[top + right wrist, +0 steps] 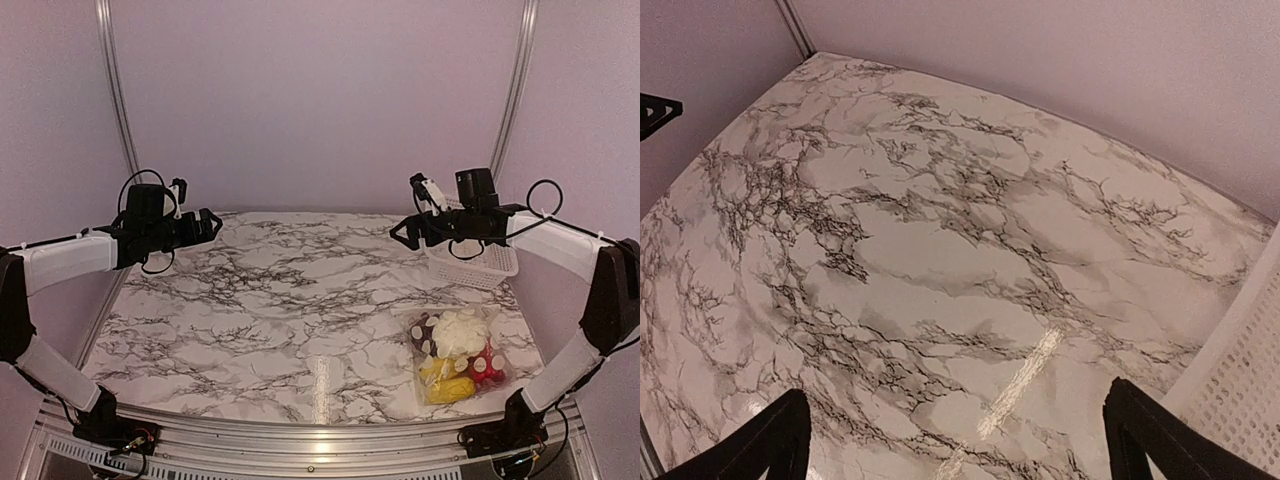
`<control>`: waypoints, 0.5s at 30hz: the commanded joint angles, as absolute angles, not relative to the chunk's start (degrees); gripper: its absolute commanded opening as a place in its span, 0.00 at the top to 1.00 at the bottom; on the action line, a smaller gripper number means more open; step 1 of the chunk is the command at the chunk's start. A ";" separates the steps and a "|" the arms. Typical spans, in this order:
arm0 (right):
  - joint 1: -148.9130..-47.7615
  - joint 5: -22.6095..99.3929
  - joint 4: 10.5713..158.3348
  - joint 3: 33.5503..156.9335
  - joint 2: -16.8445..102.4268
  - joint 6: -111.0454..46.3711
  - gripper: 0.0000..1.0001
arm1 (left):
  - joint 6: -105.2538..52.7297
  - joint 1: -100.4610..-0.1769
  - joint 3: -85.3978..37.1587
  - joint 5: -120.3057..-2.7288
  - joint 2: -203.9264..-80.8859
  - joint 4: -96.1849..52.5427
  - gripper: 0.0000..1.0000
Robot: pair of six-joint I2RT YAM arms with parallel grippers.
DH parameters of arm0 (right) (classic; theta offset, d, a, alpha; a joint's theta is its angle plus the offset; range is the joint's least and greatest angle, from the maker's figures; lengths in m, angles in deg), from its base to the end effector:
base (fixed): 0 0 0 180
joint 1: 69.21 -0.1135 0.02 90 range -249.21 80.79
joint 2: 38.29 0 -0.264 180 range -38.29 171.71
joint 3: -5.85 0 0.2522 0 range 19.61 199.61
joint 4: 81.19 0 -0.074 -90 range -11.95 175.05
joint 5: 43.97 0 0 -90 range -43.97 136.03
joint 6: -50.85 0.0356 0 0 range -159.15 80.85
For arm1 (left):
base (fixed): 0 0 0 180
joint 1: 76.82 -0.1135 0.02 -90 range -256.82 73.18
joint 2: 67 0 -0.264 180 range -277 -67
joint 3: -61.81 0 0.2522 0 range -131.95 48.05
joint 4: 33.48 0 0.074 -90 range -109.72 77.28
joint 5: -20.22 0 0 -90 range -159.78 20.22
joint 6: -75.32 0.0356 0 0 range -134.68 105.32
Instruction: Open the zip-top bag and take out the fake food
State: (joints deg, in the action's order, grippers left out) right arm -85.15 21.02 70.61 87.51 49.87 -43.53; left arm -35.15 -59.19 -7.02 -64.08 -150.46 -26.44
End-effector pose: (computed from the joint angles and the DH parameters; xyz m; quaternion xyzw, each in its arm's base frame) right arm 0.3319 0.1104 0.2883 -0.2515 0.8335 0.2364 0.4314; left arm 0.3188 -0.1050 0.2717 0.0074 0.8268 -0.2220 0.5167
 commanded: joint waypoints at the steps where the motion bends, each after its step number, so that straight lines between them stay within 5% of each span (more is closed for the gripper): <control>1: -89.61 24.31 62.67 91.04 48.04 -45.72 0.01 | -33.74 -58.82 -6.49 -62.41 -151.57 -28.14 0.01; 15: -102.15 33.89 47.36 93.28 53.54 -46.84 0.12 | -32.35 -58.63 -5.67 -61.21 -152.37 -25.97 0.01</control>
State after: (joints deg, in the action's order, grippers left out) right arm -100.96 30.57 53.45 91.16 51.33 -46.59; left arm -33.75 -58.88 -6.47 -62.03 -151.40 -27.03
